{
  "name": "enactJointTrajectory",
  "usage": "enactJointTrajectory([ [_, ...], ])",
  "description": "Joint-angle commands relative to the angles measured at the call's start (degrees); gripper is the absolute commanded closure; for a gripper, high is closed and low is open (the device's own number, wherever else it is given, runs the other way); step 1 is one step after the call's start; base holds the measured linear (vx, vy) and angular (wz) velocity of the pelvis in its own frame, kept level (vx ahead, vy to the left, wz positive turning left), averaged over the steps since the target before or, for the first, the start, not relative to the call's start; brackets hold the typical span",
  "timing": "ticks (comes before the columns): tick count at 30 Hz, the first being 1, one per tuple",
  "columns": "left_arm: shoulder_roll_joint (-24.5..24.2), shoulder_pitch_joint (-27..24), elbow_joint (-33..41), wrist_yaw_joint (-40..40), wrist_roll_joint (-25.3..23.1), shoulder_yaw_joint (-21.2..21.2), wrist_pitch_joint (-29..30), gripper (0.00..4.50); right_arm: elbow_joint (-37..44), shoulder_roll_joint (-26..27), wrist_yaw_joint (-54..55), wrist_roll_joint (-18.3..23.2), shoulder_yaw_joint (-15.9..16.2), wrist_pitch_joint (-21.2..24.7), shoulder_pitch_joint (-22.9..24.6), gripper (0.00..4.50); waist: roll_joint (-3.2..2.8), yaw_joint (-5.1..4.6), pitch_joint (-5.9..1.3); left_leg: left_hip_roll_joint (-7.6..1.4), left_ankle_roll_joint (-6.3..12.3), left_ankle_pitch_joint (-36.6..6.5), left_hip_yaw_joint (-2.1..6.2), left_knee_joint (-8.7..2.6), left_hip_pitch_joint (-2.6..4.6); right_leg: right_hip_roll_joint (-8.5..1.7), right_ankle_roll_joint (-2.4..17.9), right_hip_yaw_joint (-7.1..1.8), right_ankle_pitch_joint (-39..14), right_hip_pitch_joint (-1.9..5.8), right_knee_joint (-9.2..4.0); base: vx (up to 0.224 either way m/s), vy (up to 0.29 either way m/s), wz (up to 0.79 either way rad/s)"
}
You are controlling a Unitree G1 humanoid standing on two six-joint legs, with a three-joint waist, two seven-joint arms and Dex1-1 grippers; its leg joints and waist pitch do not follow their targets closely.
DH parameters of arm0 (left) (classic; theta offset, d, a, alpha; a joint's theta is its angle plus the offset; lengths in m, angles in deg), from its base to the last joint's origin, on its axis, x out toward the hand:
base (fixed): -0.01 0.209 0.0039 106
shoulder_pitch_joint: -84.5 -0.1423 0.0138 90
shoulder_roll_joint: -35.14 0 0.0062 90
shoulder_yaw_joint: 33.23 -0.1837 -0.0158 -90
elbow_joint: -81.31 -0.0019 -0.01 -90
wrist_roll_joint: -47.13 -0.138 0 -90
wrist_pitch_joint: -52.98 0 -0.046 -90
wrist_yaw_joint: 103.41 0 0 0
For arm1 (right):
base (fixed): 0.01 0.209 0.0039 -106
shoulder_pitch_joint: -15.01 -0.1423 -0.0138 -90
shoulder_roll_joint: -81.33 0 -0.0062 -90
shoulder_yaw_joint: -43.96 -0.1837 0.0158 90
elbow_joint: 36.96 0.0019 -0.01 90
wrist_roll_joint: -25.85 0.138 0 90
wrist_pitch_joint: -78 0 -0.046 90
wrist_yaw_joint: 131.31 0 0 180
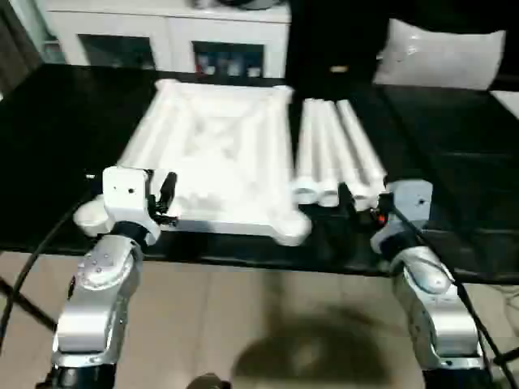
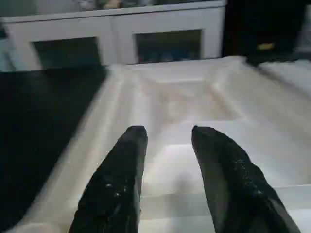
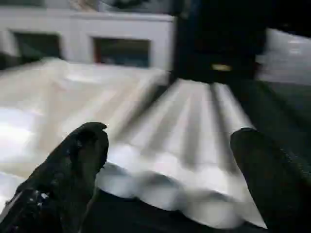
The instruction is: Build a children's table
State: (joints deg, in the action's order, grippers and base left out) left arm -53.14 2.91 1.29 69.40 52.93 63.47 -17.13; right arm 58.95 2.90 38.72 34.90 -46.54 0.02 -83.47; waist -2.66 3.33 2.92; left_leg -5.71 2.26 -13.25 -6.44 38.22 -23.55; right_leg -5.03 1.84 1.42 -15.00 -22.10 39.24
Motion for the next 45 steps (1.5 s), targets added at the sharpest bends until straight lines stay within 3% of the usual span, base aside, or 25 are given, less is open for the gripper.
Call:
enactJointTrajectory([
  [1, 0.1, 0.94, 0.61, -0.59, -0.58, -0.94, 0.17, 2.28, 0.81, -0.58, 0.48, 1.21, -1.21, 0.95, 0.02, 0.06, -1.52, 0.02, -3.84, -8.7, 15.85, 18.36, 3.9, -7.89, 3.89, 2.36, -0.68, 2.14, -1.63, -2.85, 2.01, -0.019, 0.067, 0.04],
  [4, -0.07, 0.93, 0.92, -0.52, -0.73, -1.19, 0.15, 2.28, 0.1, -0.04, 2.47, -0.17, -1.25, 1.13, 0.12, 0.06, -0.12, 0.62, -4.08, -8.87, 4.45, 11.52, 3.99, -8.76, 3.36, -0.65, -0.67, 0.2, 1.77, -0.87, -1.37, -0.044, 0.093, 0.01],
  [6, 0.25, 0.59, 1.3, -0.18, -0.86, -1.1, 0.24, 2.28, -1.04, 1.97, 3.35, 1.63, -2.46, 0.49, 0.02, 0.06, 1.16, 1.35, -3.44, -6.19, -2.74, -10.15, 2.3, -6.57, 1.03, -8.53, 8.49, -3.59, 2.84, 1.77, -6.56, -0.091, 0.09, -0.07],
  [7, 0.23, 0.56, 1.33, -0.12, -1.01, -1.09, 0.13, 2.28, -0.9, 2.08, 3.64, 1.35, -2.39, 0.46, 0.14, 0.06, 0.62, 1.91, -2.91, -7.27, -3.22, -15.94, 3.14, -5.78, 2.03, -9.72, 10.75, -4.22, -4.55, 1.39, -8.06, -0.088, 0.037, -0.01],
  [11, 0.0, 0.72, 0.84, -0.42, -0.77, -1.06, -0.04, 2.28, -0.67, 1.42, 5.72, -3.03, -0.64, 2.31, 0.22, 0.06, -0.64, -0.15, -2.09, -7.29, -13.55, -40.76, 3.98, -10.4, 3.07, -3.79, 4.01, -1.42, -16.43, 0.15, -7.01, -0.072, 0.04, -0.05],
  [19, -0.29, 0.53, 1.23, -2.31, 0.1, -1.52, -0.58, 2.28, -1.76, 0.37, 3.12, -4.39, 2.81, 2.46, 0.08, 0.06, 0.18, -1.98, -1.43, -6.59, -11.72, -45.89, 4.33, -9.64, 3.82, -6.29, 1.53, -1.6, -32.31, 1.2, -10.0, -0.026, 0.015, -0.02],
  [20, -0.28, 0.62, 1.37, -2.36, 0.19, -1.49, -0.39, 2.28, -1.87, 0.43, 3.17, -4.21, 2.61, 2.56, -0.05, 0.06, 1.09, -1.34, -1.08, -4.44, -9.83, -45.13, 5.95, -11.79, -0.92, -7.61, 1.73, 0.6, -33.61, 5.05, -9.57, 0.0, 0.0, 0.0],
  [21, -0.28, 0.62, 1.37, -2.36, 0.19, -1.49, -0.39, 2.28, -1.87, 0.43, 3.17, -4.21, 2.61, 2.56, -0.05, 0.06, -0.02, -1.03, -1.59, -1.98, -8.35, -41.33, 4.7, -13.82, -3.36, -5.22, 0.79, 2.06, -32.99, 7.9, -7.14, 0.0, 0.0, 0.0],
  [23, -0.44, 0.74, 1.64, -2.5, 0.2, -1.55, -0.16, 2.28, -1.9, 0.43, 3.69, -4.43, 2.3, 2.43, -0.36, 0.06, 1.46, -1.63, -1.88, -1.84, -5.79, -33.63, 4.11, -7.0, -0.5, -10.84, 3.34, 1.69, -42.7, 7.17, -12.85, -0.015, 0.004, 0.47],
  [24, -0.59, 0.75, 1.75, -2.63, 0.02, -1.76, -0.08, 2.28, -1.96, 0.66, 4.23, -4.12, 1.74, 2.26, -0.54, 0.06, 1.56, -2.56, -1.6, -4.23, -3.18, -16.56, 4.08, 1.98, 4.37, -14.92, 6.46, -2.31, -44.06, 4.57, -17.3, 0.001, 0.009, 0.55],
  [25, -0.95, 0.68, 1.88, -2.95, -0.35, -2.17, -0.07, 2.28, -2.09, 0.54, 4.33, -4.15, 1.57, 1.78, -0.77, 0.06, 1.41, -2.48, 0.27, -5.92, -2.96, -10.55, 4.76, 0.97, 2.0, -13.56, 7.55, 0.2, -43.14, 7.94, -16.77, 0.053, 0.049, 0.09],
  [26, -0.95, 0.68, 1.88, -2.95, -0.35, -2.17, -0.07, 2.28, -2.09, 0.54, 4.33, -4.15, 1.57, 1.78, -0.77, 0.06, -0.17, -2.29, 0.8, -6.61, -4.91, -16.44, 4.92, -2.44, 3.03, -9.9, 6.1, 3.85, -43.07, 8.34, -15.59, 0.044, 0.098, 0.31],
  [27, -1.27, 0.59, 1.99, -3.29, -0.65, -2.54, -0.14, 2.28, -2.19, 0.28, 3.97, -4.03, 1.6, 1.77, -0.98, 0.06, -1.78, -4.05, 1.2, -9.17, -12.81, -52.29, 6.22, -11.24, 7.63, -0.44, 1.51, 6.29, -25.75, 3.29, -6.59, 0.057, 0.076, 0.04],
  [28, -1.27, 0.59, 1.99, -3.29, -0.65, -2.54, -0.14, 2.28, -2.19, 0.28, 3.97, -4.03, 1.6, 1.77, -0.98, 0.06, -2.13, -3.28, -0.42, -9.62, -15.24, -60.99, 7.79, -14.24, 7.27, 1.32, 0.62, 4.86, -5.38, 4.18, 0.31, 0.04, 0.077, 0.3],
  [31, -1.67, 0.75, 1.8, -4.72, -1.05, -3.86, -0.38, 2.28, -2.66, -0.6, 2.31, -4.63, 2.33, -0.68, -1.29, 0.06, -2.01, -4.25, -1.56, -7.12, -11.77, -47.29, 7.03, -13.04, 9.75, 1.3, -1.09, 4.76, 2.36, 1.47, -0.91, 0.107, 0.05, 0.05],
  [33, -1.52, 1.08, 1.51, -5.24, -1.17, -4.57, -0.66, 2.28, -2.71, -0.39, 2.39, -4.24, 1.99, 1.39, -1.54, 0.06, -0.39, -4.95, -2.02, -6.93, -5.72, -37.13, 7.37, -12.77, 10.84, -0.05, -2.38, 3.5, 2.48, 0.64, -2.49, 0.094, 0.014, -0.04],
  [35, -1.26, 1.43, 1.32, -5.33, -1.29, -5.31, -0.71, 2.28, -2.61, -0.49, 2.25, -3.71, 1.59, 3.72, -1.94, 0.06, 2.32, -4.83, -2.32, -4.25, -1.05, -30.1, 5.05, -11.2, 9.31, -2.95, -2.25, 0.39, 1.46, 2.32, -7.47, 0.177, -0.072, 0.05],
  [36, -1.21, 1.46, 1.31, -5.36, -1.26, -5.38, -0.74, 2.28, -2.58, -0.57, 2.14, -3.68, 1.59, 3.64, -1.96, 0.06, 3.97, -2.96, -2.49, -0.83, 1.52, -19.88, 1.38, -4.01, 3.98, -10.34, 3.39, -5.96, -3.8, 8.49, -11.28, 0.155, -0.093, 0.12],
  [37, -0.78, 1.46, 1.23, -5.44, -0.89, -5.72, -0.95, 2.28, -2.25, -1.2, 1.84, -4.08, 1.7, 2.79, -2.08, 0.06, 4.23, -1.47, -3.28, -2.03, 2.76, -10.11, 2.29, 2.16, -0.07, -14.42, 10.47, -9.43, -6.62, 12.21, -12.49, 0.189, -0.084, 0.01],
  [38, -0.78, 1.46, 1.23, -5.44, -0.89, -5.72, -0.95, 2.28, -2.25, -1.2, 1.84, -4.08, 1.7, 2.79, -2.08, 0.06, 4.19, -1.49, -3.61, -2.47, 2.35, -6.39, 2.73, 3.07, -1.78, -13.84, 12.36, -8.57, -4.2, 13.16, -11.67, 0.2, -0.049, -0.13],
  [39, -0.58, 1.39, 1.21, -5.44, -0.7, -5.77, -1.02, 2.28, -2.07, -1.47, 1.93, -4.46, 1.76, 2.33, -2.09, 0.06, 4.0, -1.06, -3.87, -2.07, 1.29, 0.26, 2.41, 2.65, -3.86, -9.5, 14.84, -5.46, 5.83, 13.21, -9.81, 0.2, -0.049, -0.13],
  [41, -0.31, 0.9, 1.01, -5.68, -0.42, -6.06, -1.11, 2.28, -1.46, -1.62, 2.08, -4.23, 1.37, 3.05, -1.93, 0.06, 1.99, -0.9, -4.47, -2.65, 2.17, 11.97, 1.62, -2.82, -3.59, -3.02, 15.63, -0.55, 16.36, 12.1, -7.66, 0.132, -0.02, -0.04],
  [42, -0.19, 0.33, 0.76, -6.2, -0.12, -6.66, -1.3, 2.28, -0.78, -1.54, 2.47, -3.7, 0.47, 3.99, -1.58, 0.06, -2.17, -1.83, -5.17, -8.55, -2.6, 13.41, 2.22, -6.38, 8.01, 3.36, 5.78, 0.76, 5.84, 3.35, -3.9, 0.157, 0.01, -0.23],
  [43, -0.17, 0.19, 0.68, -6.43, -0.05, -6.87, -1.38, 2.28, -0.6, -1.5, 2.65, -3.5, 0.12, 4.19, -1.46, 0.06, -2.27, -3.39, -4.04, -15.64, 1.01, 9.46, 5.44, -8.77, 9.82, 1.48, 0.93, 1.43, -5.96, -0.78, 1.65, 0.178, 0.037, -0.5],
  [45, -0.12, 0.09, 0.61, -6.77, -0.06, -7.04, -1.48, 2.28, -0.55, -1.53, 2.86, -3.27, -0.18, 4.11, -1.33, 0.06, -0.93, -2.49, -4.19, -16.15, -0.62, 5.03, 2.11, -8.4, 11.25, -0.68, -2.23, 1.55, -3.25, -3.61, 2.6, 0.175, 0.036, -0.49],
])
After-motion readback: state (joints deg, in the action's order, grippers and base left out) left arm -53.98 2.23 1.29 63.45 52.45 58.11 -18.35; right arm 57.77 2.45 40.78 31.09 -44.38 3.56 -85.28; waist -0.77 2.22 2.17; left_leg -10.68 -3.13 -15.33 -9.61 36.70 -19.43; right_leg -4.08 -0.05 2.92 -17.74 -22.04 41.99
